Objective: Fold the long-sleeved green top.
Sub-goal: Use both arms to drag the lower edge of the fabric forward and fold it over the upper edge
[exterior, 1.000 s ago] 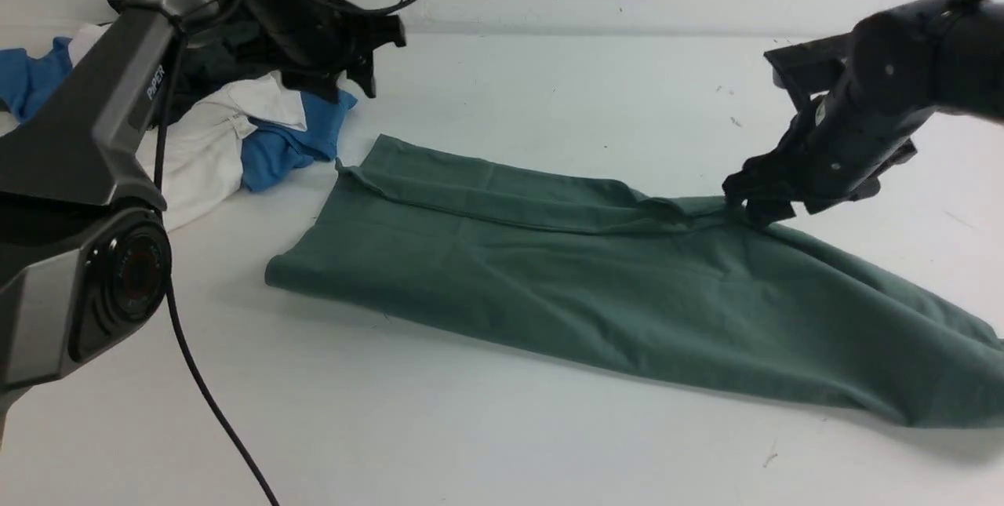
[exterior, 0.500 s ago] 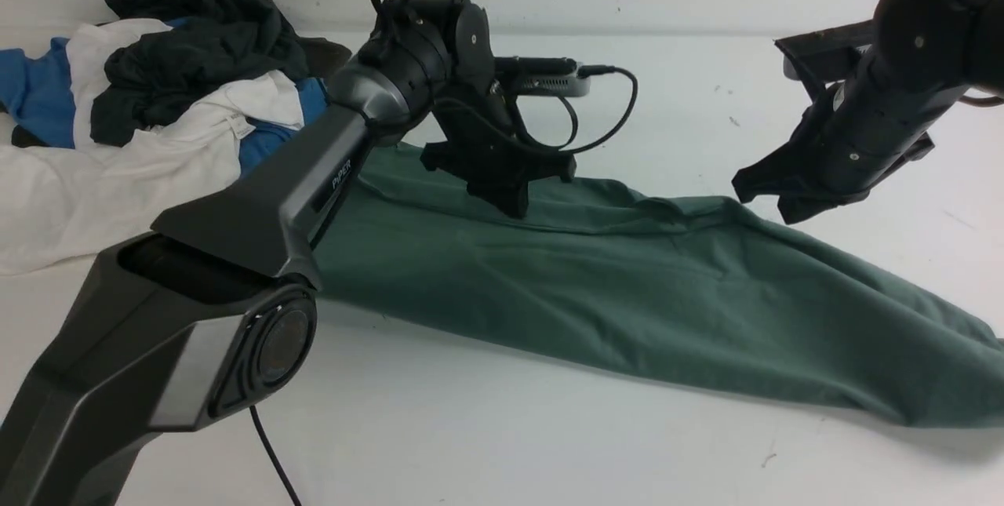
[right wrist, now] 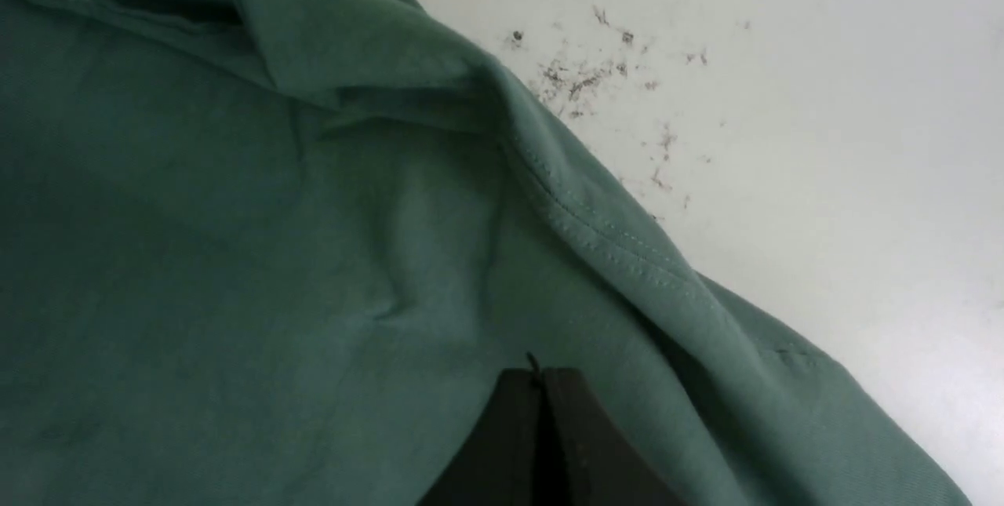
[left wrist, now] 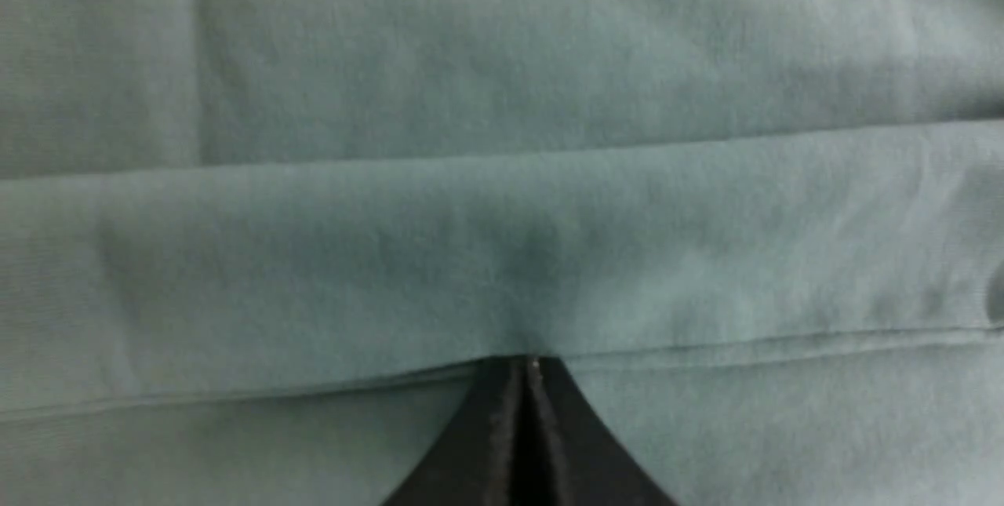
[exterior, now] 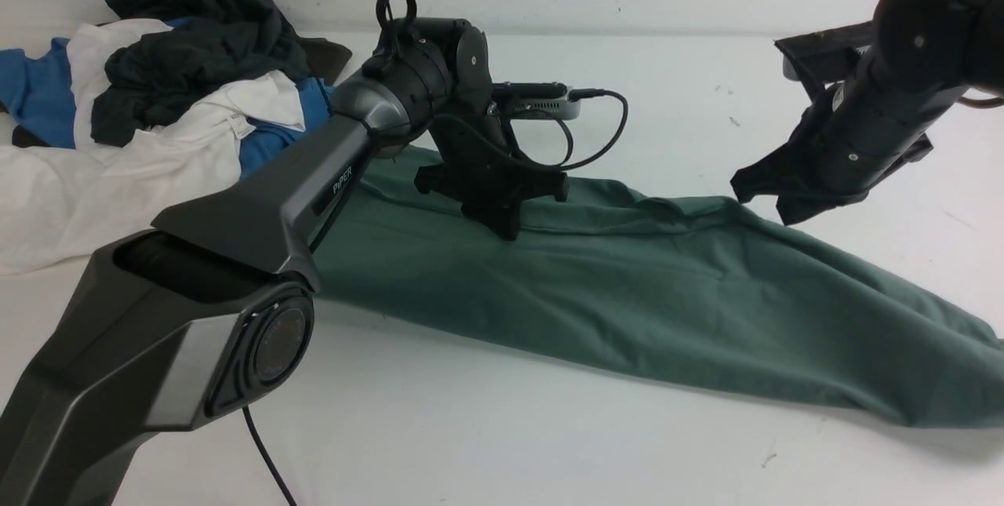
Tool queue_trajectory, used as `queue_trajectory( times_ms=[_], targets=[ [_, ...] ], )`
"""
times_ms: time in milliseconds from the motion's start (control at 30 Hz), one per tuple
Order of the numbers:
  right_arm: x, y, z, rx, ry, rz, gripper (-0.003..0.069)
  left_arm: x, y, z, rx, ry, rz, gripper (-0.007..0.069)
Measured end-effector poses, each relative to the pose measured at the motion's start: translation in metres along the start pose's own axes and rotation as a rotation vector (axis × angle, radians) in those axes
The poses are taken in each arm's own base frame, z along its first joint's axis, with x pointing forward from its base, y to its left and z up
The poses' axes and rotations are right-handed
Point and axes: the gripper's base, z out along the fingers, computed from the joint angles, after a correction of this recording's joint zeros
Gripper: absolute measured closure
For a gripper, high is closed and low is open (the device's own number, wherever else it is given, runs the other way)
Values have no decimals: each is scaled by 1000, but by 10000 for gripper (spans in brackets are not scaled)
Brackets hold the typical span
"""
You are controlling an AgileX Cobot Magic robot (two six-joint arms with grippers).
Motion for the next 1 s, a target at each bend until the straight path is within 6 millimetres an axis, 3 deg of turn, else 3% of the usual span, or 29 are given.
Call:
queue_trajectory(
  times_ms=[333,567,733,900,1000],
  targets=[
    [0,4,0,-39,-4,25,673,-20,6,5,-59,-226,74,629],
    [2,10,-1,-110,22,1,673,-20,13,5,-131,-215,133,629],
    [7,12,-1,-133,80,-25,673,-8,26,-12,-226,-62,107,629],
    [18,11,-3,-127,189,-67,673,-11,35,-37,-274,-79,95,629],
    [35,-1,0,-105,257,-33,673,-13,31,-55,-262,-111,99,629]
  ],
)
